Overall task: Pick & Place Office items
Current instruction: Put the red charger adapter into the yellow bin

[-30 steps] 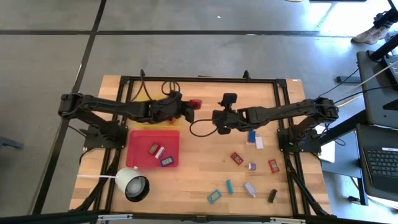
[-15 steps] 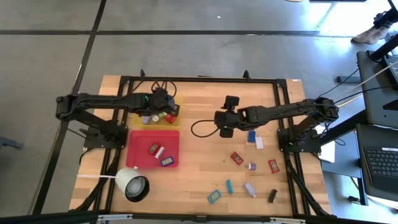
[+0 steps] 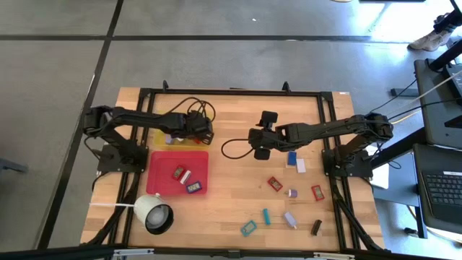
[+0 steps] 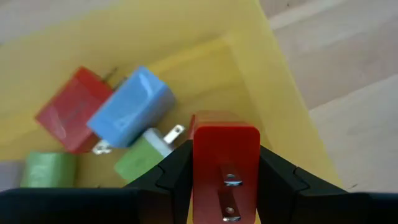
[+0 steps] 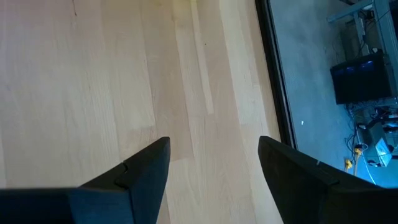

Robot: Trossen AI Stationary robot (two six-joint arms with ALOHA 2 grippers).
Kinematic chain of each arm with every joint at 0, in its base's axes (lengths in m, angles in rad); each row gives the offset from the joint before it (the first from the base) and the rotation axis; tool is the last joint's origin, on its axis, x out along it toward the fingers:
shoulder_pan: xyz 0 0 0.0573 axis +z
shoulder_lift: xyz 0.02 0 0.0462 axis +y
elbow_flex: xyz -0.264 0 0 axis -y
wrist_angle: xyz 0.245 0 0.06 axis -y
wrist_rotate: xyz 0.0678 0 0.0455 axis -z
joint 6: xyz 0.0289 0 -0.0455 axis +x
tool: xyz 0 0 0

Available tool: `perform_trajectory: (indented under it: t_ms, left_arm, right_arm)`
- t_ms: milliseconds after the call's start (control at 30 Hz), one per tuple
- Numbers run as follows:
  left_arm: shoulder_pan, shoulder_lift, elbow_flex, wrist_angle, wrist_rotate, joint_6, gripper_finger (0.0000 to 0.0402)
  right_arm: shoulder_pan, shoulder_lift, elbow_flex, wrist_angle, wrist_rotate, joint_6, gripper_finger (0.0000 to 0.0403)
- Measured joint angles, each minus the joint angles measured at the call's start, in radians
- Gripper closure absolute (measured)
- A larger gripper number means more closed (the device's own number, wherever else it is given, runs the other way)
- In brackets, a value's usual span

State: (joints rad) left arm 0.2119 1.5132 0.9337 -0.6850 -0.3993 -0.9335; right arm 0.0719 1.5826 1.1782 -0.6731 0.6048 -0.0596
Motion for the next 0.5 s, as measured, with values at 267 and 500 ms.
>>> perform_trajectory:
  t_ms: [267, 500]
  left_arm:
    - [0.002, 0.049, 0.003, 0.027, -0.009, 0.037, 0.0272]
    - [0.002, 0.045, 0.002, 0.026, -0.009, 0.092, 0.0272]
  right_arm:
    - [0.000, 0.000, 0.000, -0.013, -0.002, 0.005, 0.0155]
    - [0.020, 0.000, 0.000, -0.101, -0.004, 0.098, 0.0155]
